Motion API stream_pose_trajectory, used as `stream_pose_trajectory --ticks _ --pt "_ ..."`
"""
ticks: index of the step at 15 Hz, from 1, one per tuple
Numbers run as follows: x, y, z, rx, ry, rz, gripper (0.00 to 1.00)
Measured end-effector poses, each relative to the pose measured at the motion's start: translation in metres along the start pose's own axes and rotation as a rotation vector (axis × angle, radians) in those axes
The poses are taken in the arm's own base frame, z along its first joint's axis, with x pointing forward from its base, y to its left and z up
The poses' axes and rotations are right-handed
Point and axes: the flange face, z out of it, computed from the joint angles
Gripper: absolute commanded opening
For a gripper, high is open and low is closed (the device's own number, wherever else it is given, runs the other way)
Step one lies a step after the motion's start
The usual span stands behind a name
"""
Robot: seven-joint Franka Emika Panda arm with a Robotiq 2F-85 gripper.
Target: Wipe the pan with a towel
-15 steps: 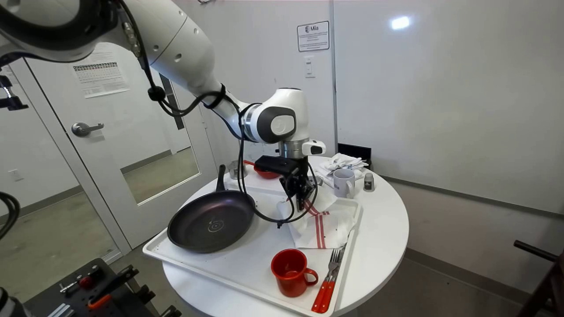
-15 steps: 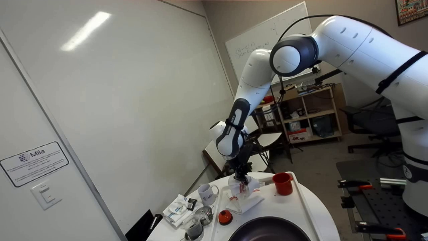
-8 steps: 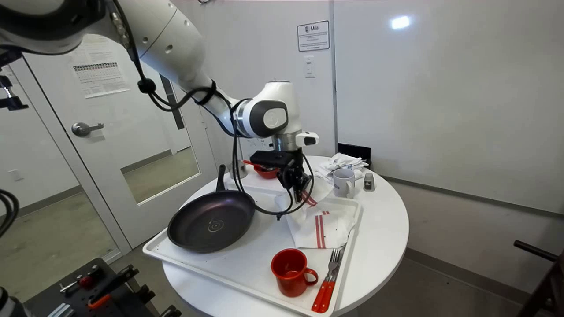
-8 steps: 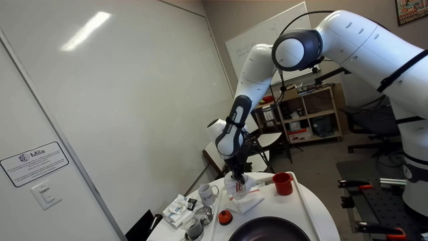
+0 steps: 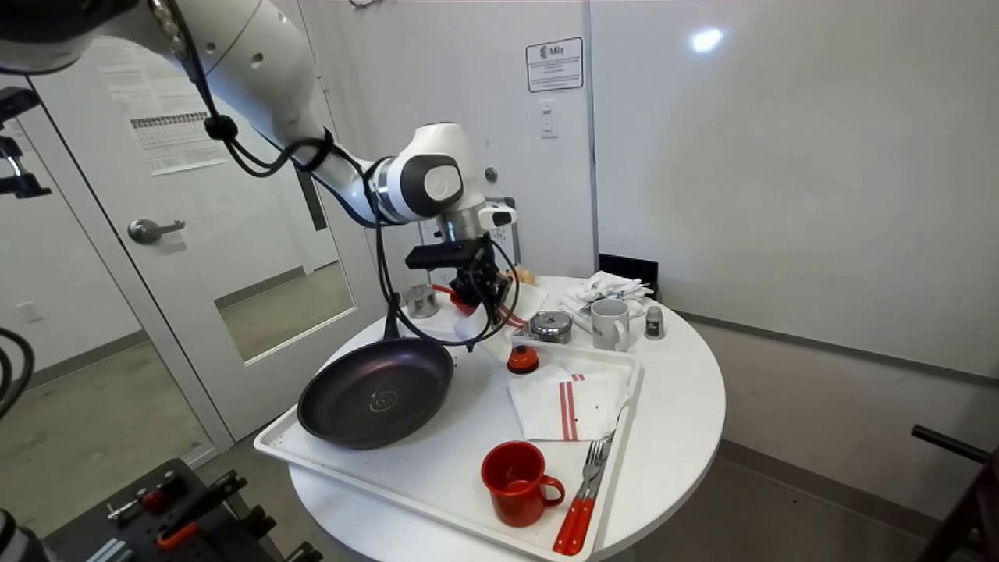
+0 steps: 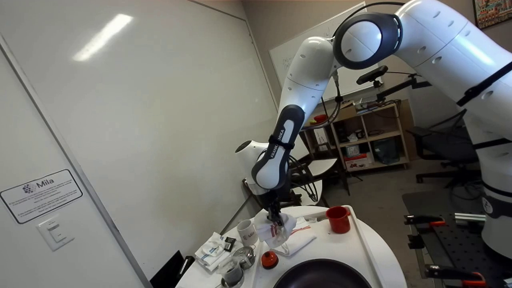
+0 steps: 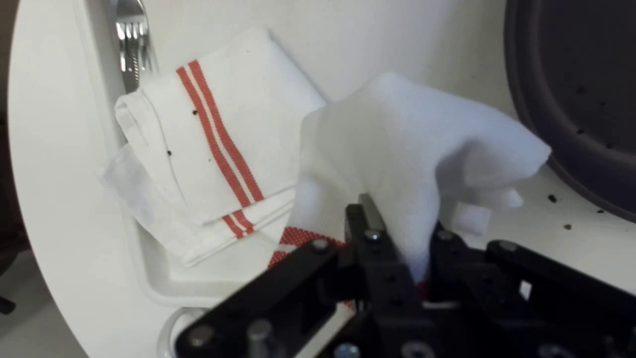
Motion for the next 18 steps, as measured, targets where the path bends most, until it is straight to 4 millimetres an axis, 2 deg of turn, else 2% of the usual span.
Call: stream_pose_trajectory --ticks 4,7,11,18 --pt "0.006 -0.042 0.000 0.021 0.000 -0.063 0.03" --pt "0.006 -0.065 0.012 0.039 -0.020 -0.097 0.03" --pt "0.004 -0.087 0.027 0.055 -0.042 -0.128 0.03" --pt "-0.002 -0.120 0.029 0.056 -0.055 -0.182 0.03"
